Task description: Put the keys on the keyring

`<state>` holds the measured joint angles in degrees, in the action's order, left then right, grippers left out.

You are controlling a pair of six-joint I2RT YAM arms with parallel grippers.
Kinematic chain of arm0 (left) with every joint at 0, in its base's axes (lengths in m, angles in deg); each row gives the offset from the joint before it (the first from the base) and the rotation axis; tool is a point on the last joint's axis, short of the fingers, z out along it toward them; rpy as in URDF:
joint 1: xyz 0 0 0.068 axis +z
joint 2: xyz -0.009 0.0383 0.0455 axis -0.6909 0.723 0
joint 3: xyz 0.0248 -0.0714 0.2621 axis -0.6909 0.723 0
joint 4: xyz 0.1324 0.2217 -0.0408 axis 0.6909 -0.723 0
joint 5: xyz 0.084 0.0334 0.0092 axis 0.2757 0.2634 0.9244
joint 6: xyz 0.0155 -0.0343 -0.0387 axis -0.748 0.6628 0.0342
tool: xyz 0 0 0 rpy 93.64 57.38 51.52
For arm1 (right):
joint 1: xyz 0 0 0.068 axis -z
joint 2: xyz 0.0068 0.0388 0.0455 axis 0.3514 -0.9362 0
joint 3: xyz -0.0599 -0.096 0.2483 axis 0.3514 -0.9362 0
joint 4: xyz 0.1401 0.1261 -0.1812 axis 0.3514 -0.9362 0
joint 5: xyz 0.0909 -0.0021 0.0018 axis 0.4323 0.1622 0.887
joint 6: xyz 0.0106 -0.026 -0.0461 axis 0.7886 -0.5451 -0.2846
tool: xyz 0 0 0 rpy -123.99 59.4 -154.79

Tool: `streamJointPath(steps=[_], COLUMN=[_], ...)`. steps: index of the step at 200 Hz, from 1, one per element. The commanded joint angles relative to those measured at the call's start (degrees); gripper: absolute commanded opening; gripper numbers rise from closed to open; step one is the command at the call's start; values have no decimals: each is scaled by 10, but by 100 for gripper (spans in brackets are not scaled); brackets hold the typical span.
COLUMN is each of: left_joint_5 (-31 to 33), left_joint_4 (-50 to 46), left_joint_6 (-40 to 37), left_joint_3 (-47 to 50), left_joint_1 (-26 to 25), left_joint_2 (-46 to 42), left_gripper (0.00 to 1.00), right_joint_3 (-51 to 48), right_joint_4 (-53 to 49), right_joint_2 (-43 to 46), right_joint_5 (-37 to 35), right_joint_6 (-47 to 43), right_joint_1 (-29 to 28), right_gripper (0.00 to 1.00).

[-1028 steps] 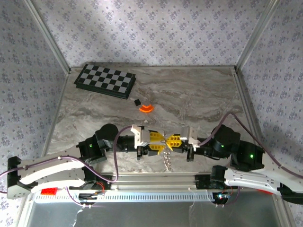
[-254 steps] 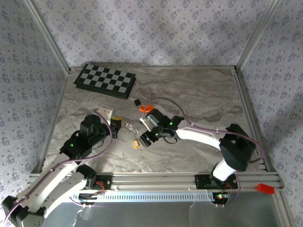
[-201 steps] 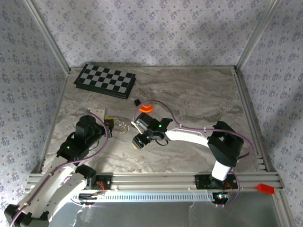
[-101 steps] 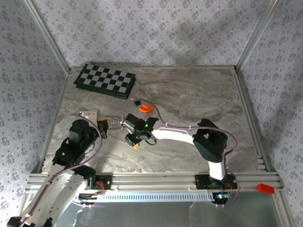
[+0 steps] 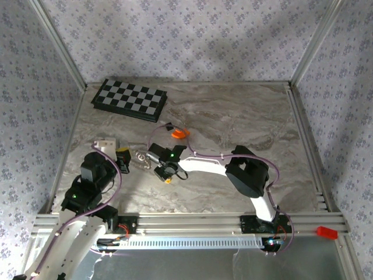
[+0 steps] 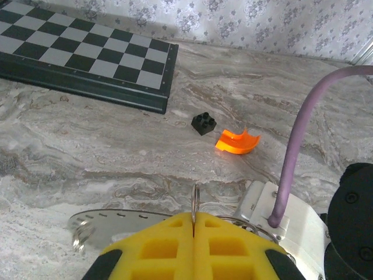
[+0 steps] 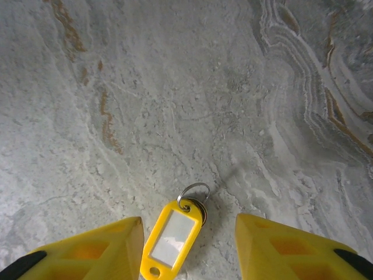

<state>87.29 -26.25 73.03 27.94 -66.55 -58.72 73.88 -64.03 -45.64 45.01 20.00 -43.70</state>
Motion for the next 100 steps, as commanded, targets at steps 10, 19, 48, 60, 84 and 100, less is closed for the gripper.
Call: streamJointPath(steps=[10,19,48,60,84,100], left_joint_5=[16,17,16,16,16,16], left_joint_4=[13,14,19,20,19,19], left_joint_6=[5,5,6,7,6,6], left_joint_3=[-1,-1,3,4,4,4], left_joint_1=[7,8,11,11,13,15], left_joint_2=[-13,-14,-16,-16,-17,-18], left_gripper=[0,0,0,0,0,0], right_joint_3=[20,18,16,18,23,26], right_joint_4=[-17,-13,-6,-5,-2,-1], right_joint_2=[-23,-24,-25,-29,-37,-44], right_joint_5=[-6,-5,-4,-1,7,12], right_joint_6=[17,21,23,23,22,23], right_joint_1=[5,7,13,15,16,18], right_gripper=[43,42,41,40,40,39])
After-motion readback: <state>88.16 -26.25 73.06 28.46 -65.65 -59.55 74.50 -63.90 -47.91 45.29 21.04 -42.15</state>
